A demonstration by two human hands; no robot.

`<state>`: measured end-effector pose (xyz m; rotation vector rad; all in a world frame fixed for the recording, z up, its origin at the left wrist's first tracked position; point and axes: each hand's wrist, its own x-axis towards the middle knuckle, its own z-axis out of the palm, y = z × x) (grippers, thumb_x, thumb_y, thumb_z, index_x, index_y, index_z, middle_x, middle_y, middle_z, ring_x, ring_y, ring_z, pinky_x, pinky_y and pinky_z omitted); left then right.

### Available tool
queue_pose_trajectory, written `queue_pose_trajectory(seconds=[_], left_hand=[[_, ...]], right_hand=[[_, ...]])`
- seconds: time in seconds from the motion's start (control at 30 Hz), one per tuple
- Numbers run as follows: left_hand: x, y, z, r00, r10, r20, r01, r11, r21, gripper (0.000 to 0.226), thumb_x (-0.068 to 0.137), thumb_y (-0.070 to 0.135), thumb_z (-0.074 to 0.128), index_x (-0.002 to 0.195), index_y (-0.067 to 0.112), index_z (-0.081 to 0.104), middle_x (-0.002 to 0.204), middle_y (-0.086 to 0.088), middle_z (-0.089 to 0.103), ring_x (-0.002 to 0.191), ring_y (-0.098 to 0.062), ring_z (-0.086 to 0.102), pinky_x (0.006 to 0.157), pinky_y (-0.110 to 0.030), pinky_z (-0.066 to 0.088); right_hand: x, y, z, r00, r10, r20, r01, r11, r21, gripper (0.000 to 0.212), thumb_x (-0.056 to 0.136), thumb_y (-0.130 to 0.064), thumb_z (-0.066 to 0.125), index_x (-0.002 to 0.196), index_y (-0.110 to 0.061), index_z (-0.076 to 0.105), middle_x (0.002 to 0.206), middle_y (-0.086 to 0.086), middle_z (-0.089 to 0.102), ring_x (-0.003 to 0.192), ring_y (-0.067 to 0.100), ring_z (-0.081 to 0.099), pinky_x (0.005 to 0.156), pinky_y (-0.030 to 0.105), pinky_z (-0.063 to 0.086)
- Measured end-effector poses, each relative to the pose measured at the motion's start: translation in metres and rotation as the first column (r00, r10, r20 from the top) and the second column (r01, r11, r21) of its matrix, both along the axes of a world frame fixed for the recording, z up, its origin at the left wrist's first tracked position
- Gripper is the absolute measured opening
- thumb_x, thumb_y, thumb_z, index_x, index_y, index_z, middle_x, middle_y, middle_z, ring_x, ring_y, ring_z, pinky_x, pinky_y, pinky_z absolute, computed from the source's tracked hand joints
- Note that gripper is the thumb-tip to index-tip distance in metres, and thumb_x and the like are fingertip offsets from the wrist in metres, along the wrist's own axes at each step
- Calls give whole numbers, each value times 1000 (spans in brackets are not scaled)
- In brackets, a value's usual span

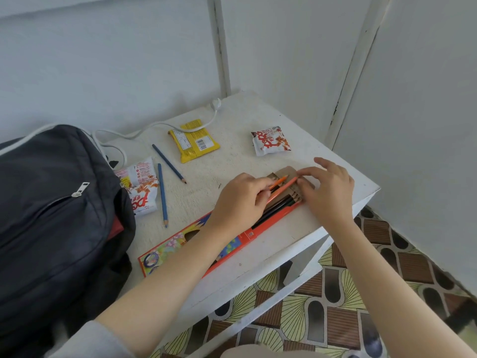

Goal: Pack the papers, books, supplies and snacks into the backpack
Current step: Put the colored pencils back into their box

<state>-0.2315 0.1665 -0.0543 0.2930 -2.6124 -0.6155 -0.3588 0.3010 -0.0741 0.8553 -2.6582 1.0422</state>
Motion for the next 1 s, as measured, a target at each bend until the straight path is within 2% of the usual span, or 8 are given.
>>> queue_pose_trajectory(seconds=[0.2,0.3,0.47,0.57,0.67,0.77,0.9,1.0], left_hand=[[19,0,-4,997,-12,-72,4,993,-121,17,85,14,63,100,12,70,82,-5,67,78,-16,62,63,-25,51],[22,-3,-5,995,-3,-103,-11,991,-131,14,86,14,59,93,10,70,76,-1,68,79,-15,61,59,-28,54],[23,-5,-5,993,13,-120,-27,993,-115,19,87,19,51,89,11,69,71,0,65,72,-14,58,54,-29,52],[24,-8,-7,995,8,-100,-19,994,-104,23,88,23,48,90,11,68,73,0,65,75,-14,58,55,-29,53],[27,-8,-4,996,-1,-87,-8,994,-109,13,86,14,59,93,10,69,77,-2,67,78,-14,59,58,-26,53],[34,-16,5,998,11,-58,-15,996,-83,18,86,9,59,100,12,69,79,-2,66,79,-12,57,62,-26,48],[48,-51,22,988,66,143,-39,982,-183,29,86,3,49,104,16,68,94,1,69,95,-17,55,83,-32,43],[64,-87,35,906,174,385,-86,968,-234,35,84,-2,46,102,19,68,103,0,66,100,-17,55,86,-30,43]], right_hand=[[10,2,-2,994,79,-72,-80,997,-8,15,86,-27,64,88,-22,77,129,10,59,122,35,45,102,44,24],[21,2,-1,984,153,-95,-155,988,-12,34,87,-39,50,78,-21,78,130,10,59,122,33,47,103,44,23],[31,-2,-1,974,197,-114,-165,956,243,54,91,-54,19,114,-38,65,153,8,29,143,33,17,112,54,-8],[34,1,2,970,205,-127,-161,944,288,59,90,-57,14,110,-41,67,157,6,17,146,30,4,110,51,-18],[34,2,12,976,196,-93,-169,956,238,52,91,-55,24,97,-38,73,156,7,17,145,30,5,111,52,-15],[33,-9,29,973,212,-87,-195,965,176,29,92,-43,45,103,-36,71,154,13,24,144,33,11,112,55,-7],[35,-45,48,950,286,-125,-261,948,182,18,88,-34,58,97,-33,73,150,8,36,142,30,20,112,56,-1],[42,-85,51,920,367,-139,-344,925,162,15,86,-30,61,90,-27,75,133,9,54,127,31,42,107,47,21]])
